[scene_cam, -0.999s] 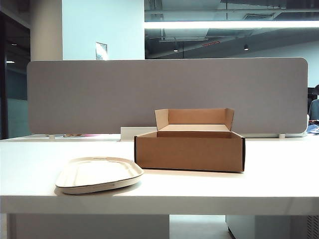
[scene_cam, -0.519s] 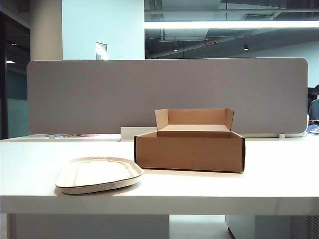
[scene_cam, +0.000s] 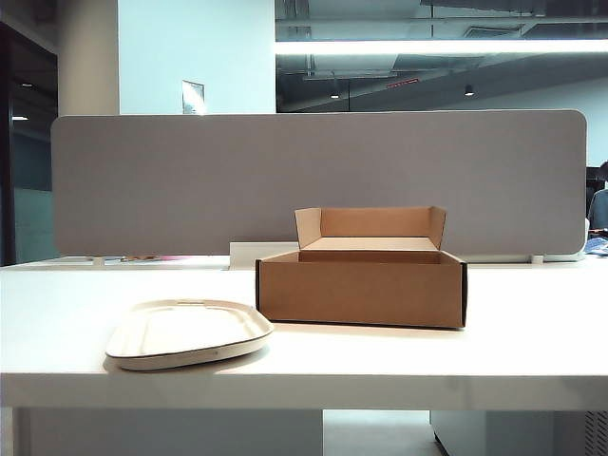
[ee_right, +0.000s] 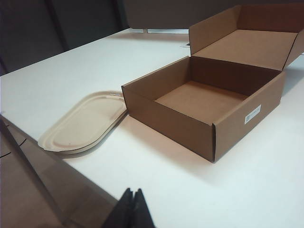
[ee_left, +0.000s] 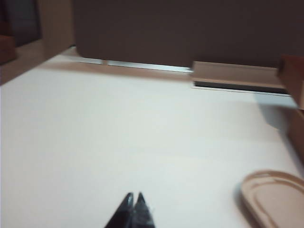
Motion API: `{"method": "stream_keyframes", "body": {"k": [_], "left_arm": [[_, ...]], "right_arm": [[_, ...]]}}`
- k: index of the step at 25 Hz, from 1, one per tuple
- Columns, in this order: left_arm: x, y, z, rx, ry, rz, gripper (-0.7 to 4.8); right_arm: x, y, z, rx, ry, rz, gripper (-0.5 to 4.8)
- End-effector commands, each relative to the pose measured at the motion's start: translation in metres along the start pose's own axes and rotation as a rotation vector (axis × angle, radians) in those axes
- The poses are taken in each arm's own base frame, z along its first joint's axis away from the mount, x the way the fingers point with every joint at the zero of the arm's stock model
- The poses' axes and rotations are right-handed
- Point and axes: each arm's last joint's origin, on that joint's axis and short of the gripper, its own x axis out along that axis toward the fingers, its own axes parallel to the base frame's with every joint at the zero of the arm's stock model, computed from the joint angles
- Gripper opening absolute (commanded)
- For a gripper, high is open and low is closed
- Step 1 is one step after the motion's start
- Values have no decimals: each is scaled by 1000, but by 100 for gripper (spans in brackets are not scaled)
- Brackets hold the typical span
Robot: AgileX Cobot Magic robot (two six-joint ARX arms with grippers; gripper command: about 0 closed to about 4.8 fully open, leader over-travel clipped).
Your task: Pick up the lid and place it into the paper box.
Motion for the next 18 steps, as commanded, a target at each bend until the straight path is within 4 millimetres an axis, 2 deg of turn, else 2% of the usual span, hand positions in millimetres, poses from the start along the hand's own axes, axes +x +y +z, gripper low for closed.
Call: {"method": "stream_keyframes", "body": {"k": [1,4,10,15,18], "left_arm": [[-1,-3,3,-1,-12,-97,-6],[-2,-5,11,0,-25,-138,-6],[-5,-8,57,-5,52,-147,-6],[25,-12,102,-16,156,-197,-6],[44,-14,112,-21,210,-212,-5]], "right_arm": [[0,0,-1,-3,-6,7,-1],[0,0,-1,-3,-6,6,-1],[0,0,-1,-4,-6,6,-1],[0,0,-1,-3,-6,6,-1],[0,0,-1,-3,-6,6,-1]]}}
